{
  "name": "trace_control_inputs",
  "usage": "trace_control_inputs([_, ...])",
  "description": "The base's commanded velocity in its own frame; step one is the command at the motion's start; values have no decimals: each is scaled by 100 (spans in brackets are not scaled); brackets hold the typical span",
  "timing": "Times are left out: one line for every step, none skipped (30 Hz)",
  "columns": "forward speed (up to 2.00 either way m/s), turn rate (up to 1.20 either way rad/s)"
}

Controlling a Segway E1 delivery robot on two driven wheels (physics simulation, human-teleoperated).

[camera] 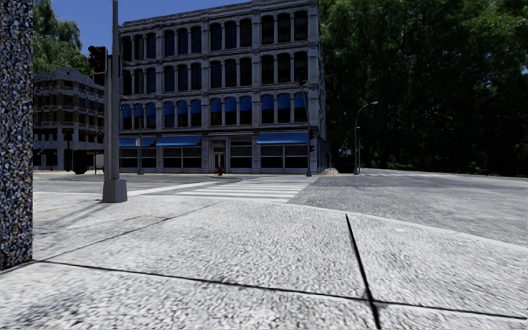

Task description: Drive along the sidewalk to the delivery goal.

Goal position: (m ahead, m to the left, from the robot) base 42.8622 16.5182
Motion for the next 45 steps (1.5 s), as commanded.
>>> trace_control_inputs([171, 0])
trace_control_inputs([171, 0])
trace_control_inputs([171, 0])
trace_control_inputs([171, 0])
trace_control_inputs([171, 0])
trace_control_inputs([171, 8])
trace_control_inputs([171, 14])
trace_control_inputs([171, 14])
trace_control_inputs([171, 17])
trace_control_inputs([171, 86])
trace_control_inputs([171, 120])
trace_control_inputs([171, 120])
trace_control_inputs([171, 120])
trace_control_inputs([171, 120])
trace_control_inputs([171, 46])
trace_control_inputs([171, 20])
trace_control_inputs([171, 6])
trace_control_inputs([171, 6])
trace_control_inputs([171, 0])
trace_control_inputs([171, 0])
trace_control_inputs([171, 0])
trace_control_inputs([171, 0])
trace_control_inputs([171, 0])
trace_control_inputs([171, 0])
trace_control_inputs([171, 0])
trace_control_inputs([171, 0])
trace_control_inputs([171, 0])
trace_control_inputs([171, 0])
trace_control_inputs([171, 0])
trace_control_inputs([171, 0])
trace_control_inputs([171, 0])
trace_control_inputs([171, 0])
trace_control_inputs([171, 0])
trace_control_inputs([171, 0])
trace_control_inputs([171, 0])
trace_control_inputs([171, 0])
trace_control_inputs([171, 0])
trace_control_inputs([171, 0])
trace_control_inputs([171, 0])
trace_control_inputs([171, 0])
trace_control_inputs([171, 0])
trace_control_inputs([171, 0])
trace_control_inputs([171, 0])
trace_control_inputs([171, 0])
trace_control_inputs([171, 0])
